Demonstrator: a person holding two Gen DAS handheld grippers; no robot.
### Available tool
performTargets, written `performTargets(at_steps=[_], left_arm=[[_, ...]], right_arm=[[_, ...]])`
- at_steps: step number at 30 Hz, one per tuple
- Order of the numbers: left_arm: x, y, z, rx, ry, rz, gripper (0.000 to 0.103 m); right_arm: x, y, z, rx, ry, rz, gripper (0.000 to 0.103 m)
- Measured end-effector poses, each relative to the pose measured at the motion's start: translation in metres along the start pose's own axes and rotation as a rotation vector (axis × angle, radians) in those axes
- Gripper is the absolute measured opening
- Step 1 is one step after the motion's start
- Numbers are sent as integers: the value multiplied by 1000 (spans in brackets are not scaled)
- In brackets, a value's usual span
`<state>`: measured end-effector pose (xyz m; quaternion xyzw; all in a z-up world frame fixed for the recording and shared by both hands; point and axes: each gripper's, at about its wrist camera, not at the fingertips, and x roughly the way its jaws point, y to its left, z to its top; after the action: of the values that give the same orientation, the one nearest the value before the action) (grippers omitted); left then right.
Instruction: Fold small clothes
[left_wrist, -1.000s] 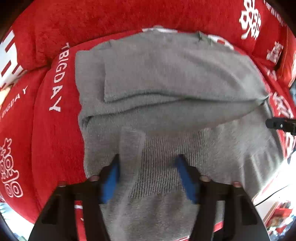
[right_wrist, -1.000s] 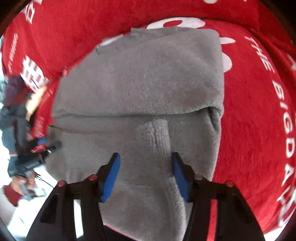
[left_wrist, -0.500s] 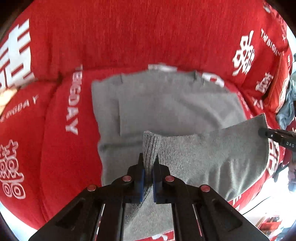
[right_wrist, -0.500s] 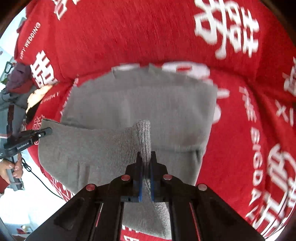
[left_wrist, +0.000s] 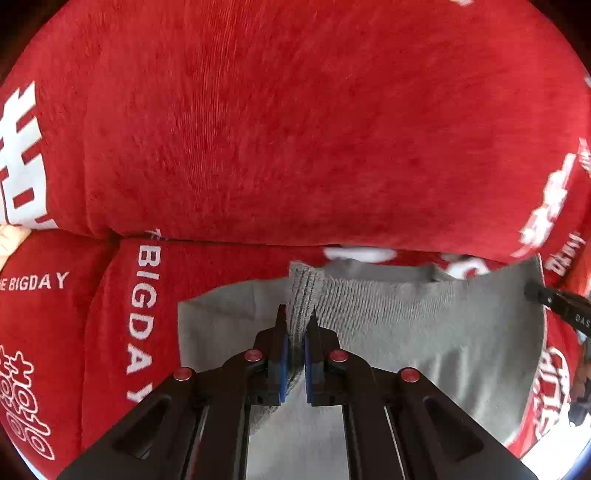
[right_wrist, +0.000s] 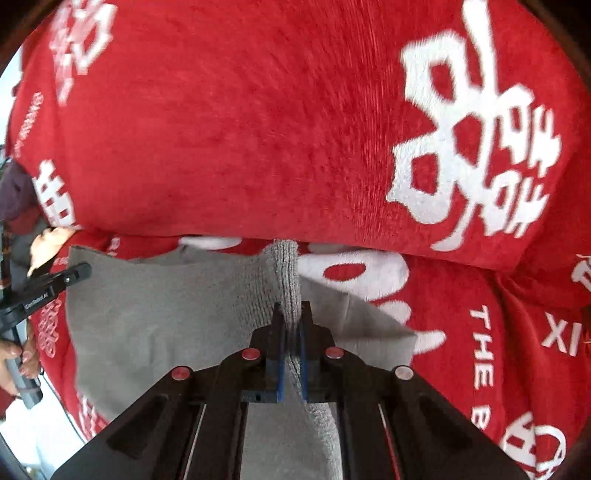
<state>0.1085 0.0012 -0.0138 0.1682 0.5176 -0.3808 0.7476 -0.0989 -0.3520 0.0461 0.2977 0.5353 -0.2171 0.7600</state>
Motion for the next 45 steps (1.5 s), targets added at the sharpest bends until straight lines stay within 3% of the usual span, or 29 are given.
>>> performTargets(at_steps=[9,10,12,13,17,23,30,34,37,40,45], left_arm=[[65,10,-8,-77,96,125,10],[68,11,-8,-90,104,136,15],[68,14,-7,-105,99,204,59],[64,17,-6,-118,78,251,64],[51,31,-3,-162,82,252,64],[24,30,-14,-110,101,253,64],[-10,29,-57,-150,165,230,65],[-23,31,-90,-178,230,235,65],[-32,34,-111,-216,256,225,65],[-37,38,-129,-259,280,217,65],[-40,52,-154,-363,317,186,65]], right_arm=[[79,-11,0,-10,110,-62,6],[84,-12,0,-6,118,-70,6],[90,-15,-3,0,126,-79,6],[91,-16,-3,4,126,-85,7],[93,-23,1,57,141,-62,8],[73,-40,1,168,148,-15,11],[34,-49,-29,201,171,54,11],[13,-50,-57,283,185,93,12],[-2,-47,-85,325,202,121,22],[-15,-42,-112,356,221,151,44],[-23,-34,-152,425,254,226,45]])
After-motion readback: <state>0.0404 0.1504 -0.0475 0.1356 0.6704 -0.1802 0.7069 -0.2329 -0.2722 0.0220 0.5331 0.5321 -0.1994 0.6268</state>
